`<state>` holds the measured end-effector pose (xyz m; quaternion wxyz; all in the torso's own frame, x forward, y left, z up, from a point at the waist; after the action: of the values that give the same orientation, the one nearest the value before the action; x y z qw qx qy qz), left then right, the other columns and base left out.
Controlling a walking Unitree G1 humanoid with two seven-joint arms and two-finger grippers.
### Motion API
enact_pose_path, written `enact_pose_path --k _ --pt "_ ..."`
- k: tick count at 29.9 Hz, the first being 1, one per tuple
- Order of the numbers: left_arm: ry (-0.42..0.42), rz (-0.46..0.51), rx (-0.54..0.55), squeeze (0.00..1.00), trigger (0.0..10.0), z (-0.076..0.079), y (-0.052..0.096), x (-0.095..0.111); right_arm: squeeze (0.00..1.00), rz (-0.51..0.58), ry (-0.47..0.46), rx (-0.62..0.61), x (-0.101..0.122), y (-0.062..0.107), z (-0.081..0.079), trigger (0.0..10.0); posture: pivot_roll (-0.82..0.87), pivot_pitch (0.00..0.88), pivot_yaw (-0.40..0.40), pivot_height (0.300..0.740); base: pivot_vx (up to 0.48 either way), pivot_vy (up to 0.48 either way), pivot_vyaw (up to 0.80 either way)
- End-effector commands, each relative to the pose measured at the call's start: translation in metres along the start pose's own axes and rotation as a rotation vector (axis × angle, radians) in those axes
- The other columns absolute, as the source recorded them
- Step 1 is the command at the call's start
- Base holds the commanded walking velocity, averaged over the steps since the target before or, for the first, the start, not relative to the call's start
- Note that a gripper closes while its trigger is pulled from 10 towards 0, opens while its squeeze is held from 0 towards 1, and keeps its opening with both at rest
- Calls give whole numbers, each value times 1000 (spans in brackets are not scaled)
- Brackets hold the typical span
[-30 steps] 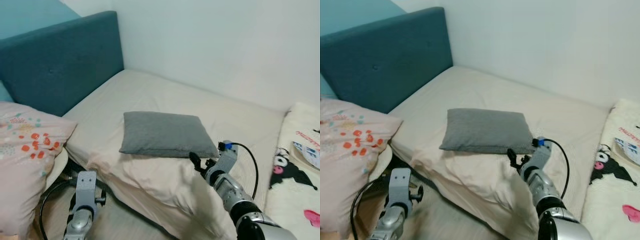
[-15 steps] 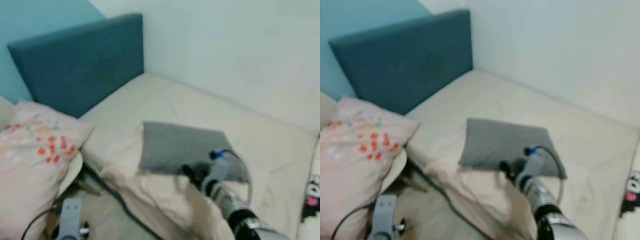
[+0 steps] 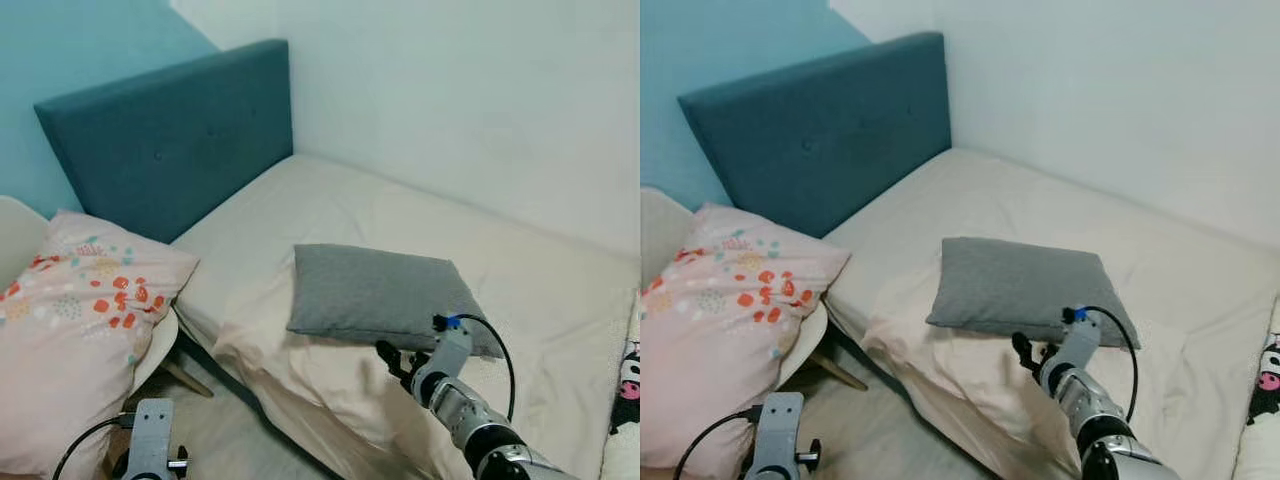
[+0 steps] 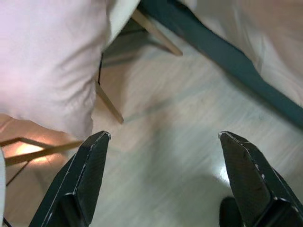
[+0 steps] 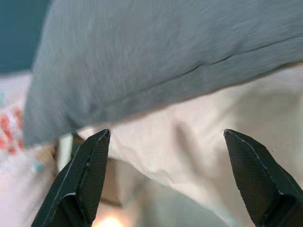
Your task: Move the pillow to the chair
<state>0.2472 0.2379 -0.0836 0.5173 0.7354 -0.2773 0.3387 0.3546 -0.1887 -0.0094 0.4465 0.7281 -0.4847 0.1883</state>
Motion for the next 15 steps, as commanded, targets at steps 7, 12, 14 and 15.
enact_pose_path --k 7,12,14,15 --pt "-105 95 -50 0 10000 6 -5 25 0 59 -233 -7 10 1 4 10000 -130 3 17 680 0 0 0" --pt "-58 136 -24 0 10000 -2 -9 39 0 94 -291 28 16 1 1 10000 -129 16 23 665 0 0 0" --pt "-38 150 -13 0 10000 -5 -10 44 0 103 -302 39 18 1 0 10000 -129 16 23 660 0 0 0" --pt "-5 174 11 0 10000 -12 -12 53 0 116 -314 54 22 1 -2 10000 -127 20 24 655 0 0 0"
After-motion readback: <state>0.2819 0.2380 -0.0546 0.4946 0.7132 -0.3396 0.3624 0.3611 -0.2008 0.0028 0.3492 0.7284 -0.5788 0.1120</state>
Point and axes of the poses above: a point about 5 cm out from each wrist's last joint towards the gripper, its own y axis pointing back from the gripper into the wrist, its own x axis along the axis of the wrist's last joint, z = x × y, the point moved 5 cm from there along -y, pointing out of the wrist towards the gripper, and after that the axes turned 1 degree about y, right-handed, at the moved point
